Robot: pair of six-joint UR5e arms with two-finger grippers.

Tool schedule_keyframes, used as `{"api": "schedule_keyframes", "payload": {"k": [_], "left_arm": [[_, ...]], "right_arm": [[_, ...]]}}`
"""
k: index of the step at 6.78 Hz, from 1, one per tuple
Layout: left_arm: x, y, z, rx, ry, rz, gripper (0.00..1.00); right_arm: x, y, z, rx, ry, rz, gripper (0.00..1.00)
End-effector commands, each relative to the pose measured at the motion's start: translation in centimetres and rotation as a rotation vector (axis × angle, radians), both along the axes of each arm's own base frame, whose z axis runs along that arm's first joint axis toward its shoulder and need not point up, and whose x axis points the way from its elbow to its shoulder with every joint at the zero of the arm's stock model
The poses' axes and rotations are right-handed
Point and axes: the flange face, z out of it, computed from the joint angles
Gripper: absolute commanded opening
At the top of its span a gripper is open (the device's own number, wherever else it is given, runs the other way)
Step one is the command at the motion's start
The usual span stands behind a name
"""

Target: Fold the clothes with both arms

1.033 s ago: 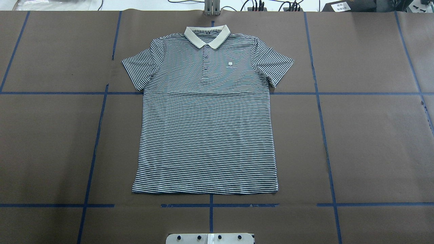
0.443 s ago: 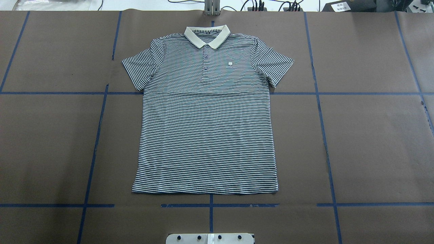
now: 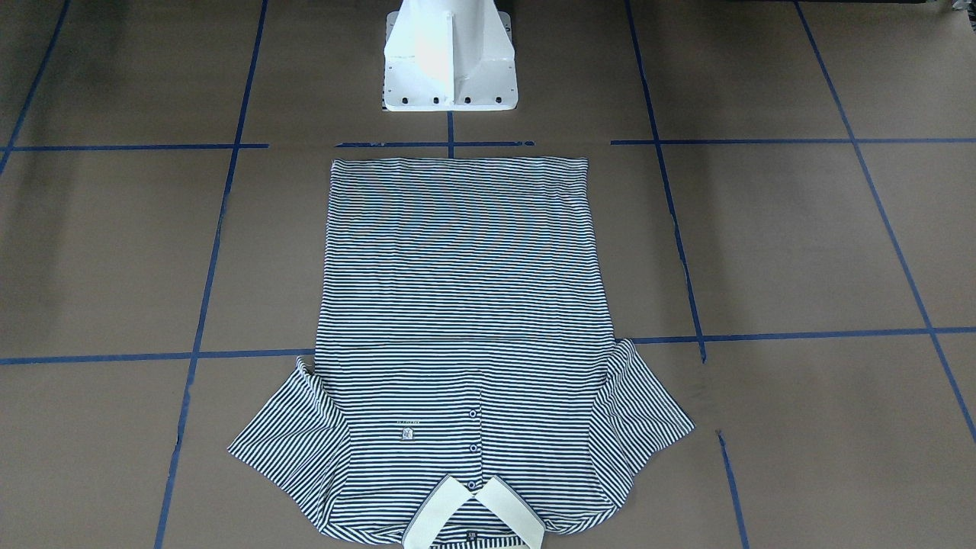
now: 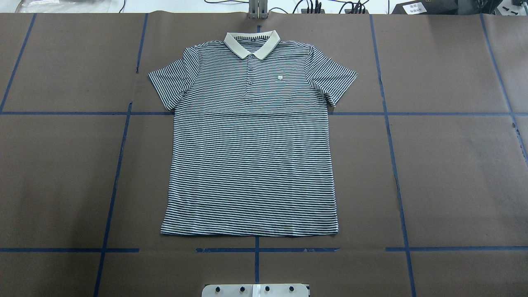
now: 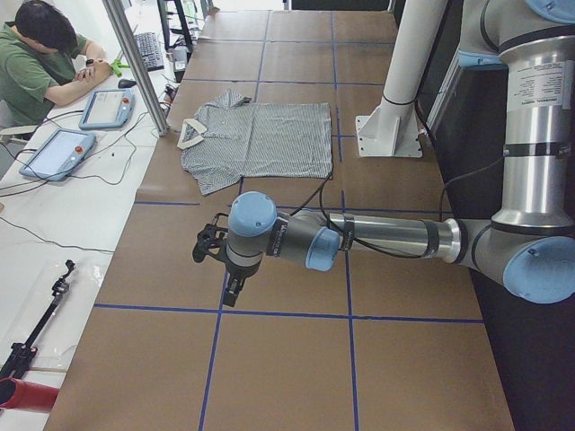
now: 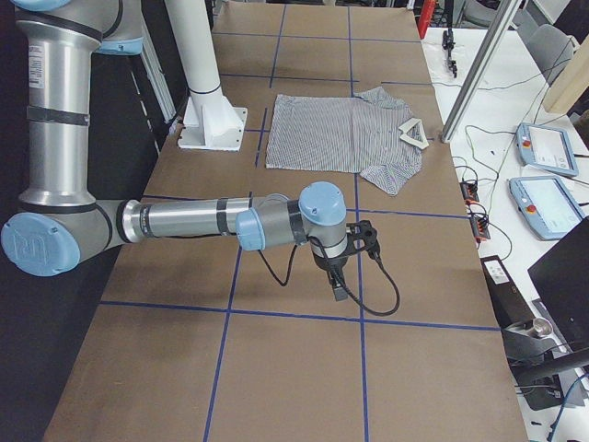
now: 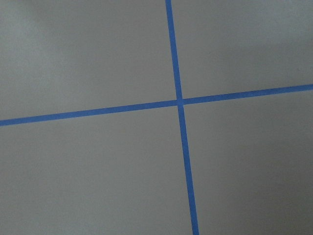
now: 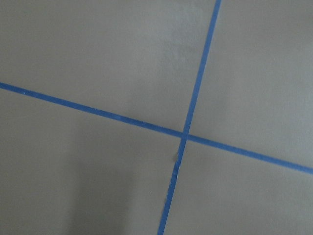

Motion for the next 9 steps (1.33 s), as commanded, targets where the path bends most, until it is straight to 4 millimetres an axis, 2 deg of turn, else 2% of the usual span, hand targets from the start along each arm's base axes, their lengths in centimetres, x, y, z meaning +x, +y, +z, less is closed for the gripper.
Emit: {"api": "schedule_keyframes", "payload": {"k": [1,2,3,4,5,6,7,8,9], "left_arm": [[0.1,-4.0,-4.4,0.252,-0.009,0.000,1.00],[0.1,-5.5,-4.8,0.305,-0.004,0.004,1.00],[0.2,-6.2,-6.0,0.339,-0.004,0.005,1.00],[0.3,-6.3,-6.1,0.342,-0.004,0.009,1.00],[0.6,-6.4,-6.2,0.344,-0.004,0.012,1.00],[1.2,-6.6,-6.4,0.348,-0.003,0.023,1.00],[1.5,-6.7,-6.7,0.353,-0.001,0.029,1.00],[1.6,-6.7,-6.7,0.354,0.000,0.031,1.00],[2.0,-6.7,-6.7,0.356,0.001,0.037,1.00]], "right_arm": [[-0.5,-2.2,0.1,0.067,-0.061,-0.017,1.00],[-1.0,-2.4,-0.1,0.045,-0.149,-0.023,1.00],[-1.2,-3.4,-1.3,0.093,-0.153,-0.016,1.00],[-3.1,-6.6,-3.0,0.073,-0.175,-0.008,1.00],[-6.3,-10.4,-5.6,0.086,-0.185,-0.043,1.00],[-10.3,-13.3,-8.9,0.024,-0.219,-0.017,1.00],[-13.4,-15.2,-13.1,0.003,-0.251,0.001,1.00],[-16.0,-16.4,-15.5,-0.022,-0.235,0.056,0.99],[-20.1,-16.8,-17.0,-0.019,-0.194,0.139,0.99]]}}
